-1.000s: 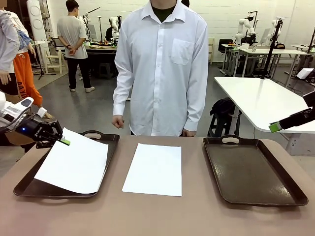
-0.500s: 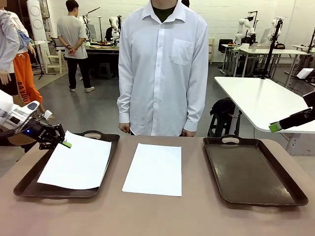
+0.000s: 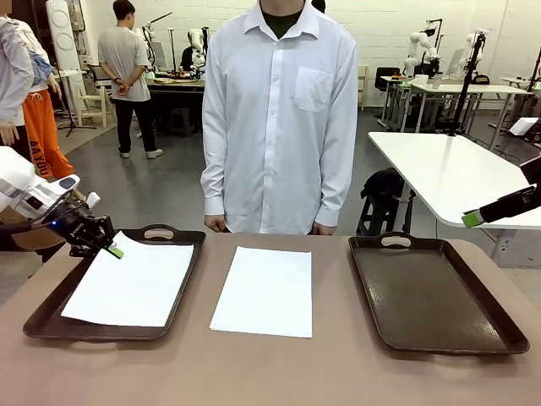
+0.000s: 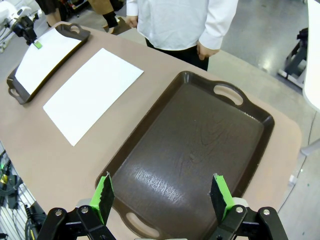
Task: Sort the A4 documents.
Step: Place the A4 Paper in the designated Handle tray.
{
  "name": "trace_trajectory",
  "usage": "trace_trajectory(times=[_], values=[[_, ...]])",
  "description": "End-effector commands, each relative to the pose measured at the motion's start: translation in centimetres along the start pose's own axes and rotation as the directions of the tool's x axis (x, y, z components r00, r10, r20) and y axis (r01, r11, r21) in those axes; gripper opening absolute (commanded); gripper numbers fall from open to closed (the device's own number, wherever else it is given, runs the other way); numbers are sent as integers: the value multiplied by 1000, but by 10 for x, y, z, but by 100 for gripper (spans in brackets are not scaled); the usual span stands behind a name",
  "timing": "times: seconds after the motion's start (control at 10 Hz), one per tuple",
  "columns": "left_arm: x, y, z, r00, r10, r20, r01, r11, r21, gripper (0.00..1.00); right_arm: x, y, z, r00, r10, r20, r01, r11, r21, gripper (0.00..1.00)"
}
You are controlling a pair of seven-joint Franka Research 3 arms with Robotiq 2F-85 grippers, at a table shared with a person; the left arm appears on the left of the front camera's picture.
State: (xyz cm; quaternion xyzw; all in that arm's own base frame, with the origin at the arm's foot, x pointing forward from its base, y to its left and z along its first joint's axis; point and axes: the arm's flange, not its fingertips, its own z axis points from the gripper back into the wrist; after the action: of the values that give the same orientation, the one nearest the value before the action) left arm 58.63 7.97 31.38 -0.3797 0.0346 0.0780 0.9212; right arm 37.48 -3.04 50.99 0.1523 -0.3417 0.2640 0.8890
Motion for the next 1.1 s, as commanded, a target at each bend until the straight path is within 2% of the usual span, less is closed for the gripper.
trace_trajectory(times=[0.0,0.3,0.4,0.5,0.6,0.7,0.8,0.9,1.0], values=[[18,-5,7,999,-3,-43,4,1000,28,1,-1,-2,-3,1000,3,6,-3,1000,17,100],[19,-9,5,999,-3,-49,4,1000,13,1,-1,-2,-3,1000,3,6,-3,1000,17,100],[16,-11,5,998,-3,-56,4,1000,12,17,-1,-2,-3,1000,3,6,-3,1000,17,100],[13,-13,6,998,-12,-59,13,1000,15,21,-1,-2,-3,1000,3,6,-3,1000,17,100],[10,-12,7,999,-10,-53,11,1000,15,37,-1,-2,-3,1000,3,6,-3,1000,17,100],[8,-11,8,999,-4,-45,5,1000,13,41,-1,-2,-3,1000,3,6,-3,1000,17,100],[7,-12,7,999,1,-44,0,1000,19,57,-1,-2,-3,1000,3,6,-3,1000,17,100],[5,-13,9,999,11,-45,-9,999,47,61,-1,-2,-3,1000,3,6,-3,1000,17,100],[3,-16,11,999,18,-45,-14,996,83,77,-1,-2,-3,1000,3,6,-3,1000,17,100]])
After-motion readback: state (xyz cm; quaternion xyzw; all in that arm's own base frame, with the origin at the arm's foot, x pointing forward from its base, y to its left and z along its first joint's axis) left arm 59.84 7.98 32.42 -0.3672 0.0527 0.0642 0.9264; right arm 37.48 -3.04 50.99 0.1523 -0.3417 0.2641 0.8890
